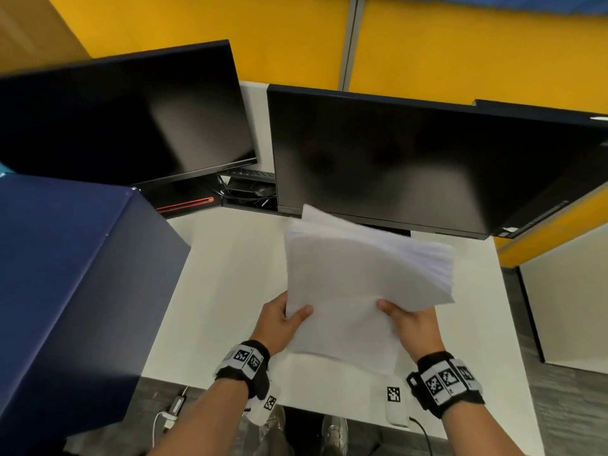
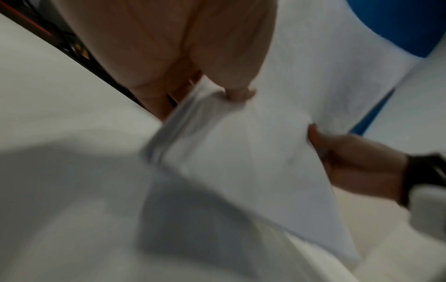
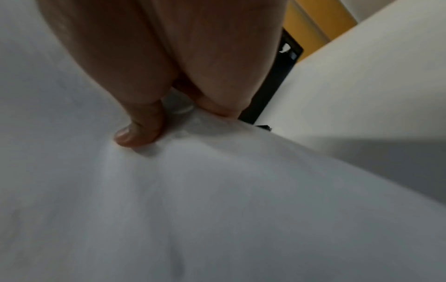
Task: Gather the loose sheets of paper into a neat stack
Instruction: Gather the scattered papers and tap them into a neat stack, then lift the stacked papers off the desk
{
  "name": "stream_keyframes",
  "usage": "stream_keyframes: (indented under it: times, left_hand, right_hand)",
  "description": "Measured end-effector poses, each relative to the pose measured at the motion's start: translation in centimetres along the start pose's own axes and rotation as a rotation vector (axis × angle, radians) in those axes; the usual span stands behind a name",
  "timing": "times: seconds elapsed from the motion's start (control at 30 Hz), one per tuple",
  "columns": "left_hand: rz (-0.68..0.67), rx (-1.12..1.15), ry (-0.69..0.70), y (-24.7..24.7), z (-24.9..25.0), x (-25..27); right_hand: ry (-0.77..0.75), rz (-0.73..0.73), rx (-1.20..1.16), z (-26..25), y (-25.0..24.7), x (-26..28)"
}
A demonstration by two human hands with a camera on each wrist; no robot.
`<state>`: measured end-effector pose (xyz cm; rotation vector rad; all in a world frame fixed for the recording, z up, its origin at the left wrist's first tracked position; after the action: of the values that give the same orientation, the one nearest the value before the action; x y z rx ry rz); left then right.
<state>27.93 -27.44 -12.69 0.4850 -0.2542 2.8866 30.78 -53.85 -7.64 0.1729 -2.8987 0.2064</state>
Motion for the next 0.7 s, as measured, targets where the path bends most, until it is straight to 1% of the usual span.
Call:
stream_keyframes:
  times: [0.07,0.13,0.23,0.27,0.3,0.37,0.4,0.43,0.47,0.57,0.63,0.7]
  left_hand:
    - [0.018,-0.109,0.038,0.5,0.3,0.5]
    - [0.056,-0.180,0.052,1.1,1.0,0.9]
    - [0.134,-0.159,0.033,1.6,2.3,1.3]
    - [0.145,-0.142,0.040,1.7,2.7,1.4]
    - [0.150,-0.120,0.051,1.6,3.2,1.6]
    - [0.145,-0.059,0.063,1.4,4.0,2.3]
    - [0.140,-0.040,0.076,1.3,4.3,2.6]
    - [0.133,-0.041,0.089,1.3,4.5,2.9]
    - [0.117,-0.054,0.093,1.3,4.6,3.2]
    - [0.102,-0.176,0.066,1.6,4.8,4.1]
    - [0.135,-0.240,0.026,1.7,5.2,5.0]
    - [0.153,-0.187,0.020,1.1,5.8,6.3]
  right_hand:
    - [0.033,0.019,-0.075,-0.3,-0.1,0.0]
    - [0.058,0.004,-0.071,-0.9,-0.3,0.2]
    - [0.059,-0.016,-0.025,-2.2,-0.8,0.4]
    - [0.066,-0.049,0.003,-2.4,-1.1,0.6]
    - [0.080,-0.114,0.040,-2.5,-1.4,0.9]
    - [0.147,-0.279,0.171,-2.2,-1.7,1.9]
    - [0.184,-0.334,0.238,-2.0,-1.7,2.4]
    - [0.201,-0.349,0.277,-1.8,-1.7,2.9]
    - [0.203,-0.327,0.288,-1.3,-1.8,3.2]
    - [0.171,-0.239,0.191,-0.9,-1.9,4.0]
    - [0.159,-0.253,0.179,-1.1,-1.6,4.8]
    - [0.142,-0.310,0.182,-1.3,-1.3,5.7]
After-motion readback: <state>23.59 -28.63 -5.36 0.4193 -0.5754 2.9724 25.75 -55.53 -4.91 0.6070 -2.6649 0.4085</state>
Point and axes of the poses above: each hand's wrist, its own x-axis away from the middle knuckle, its own y-axis out of the palm, z = x × y, the point moved 1 cm from there along -x, towards the middle knuckle, and after that the axes turned 14 degrees about -z, right-handed, at the moved point
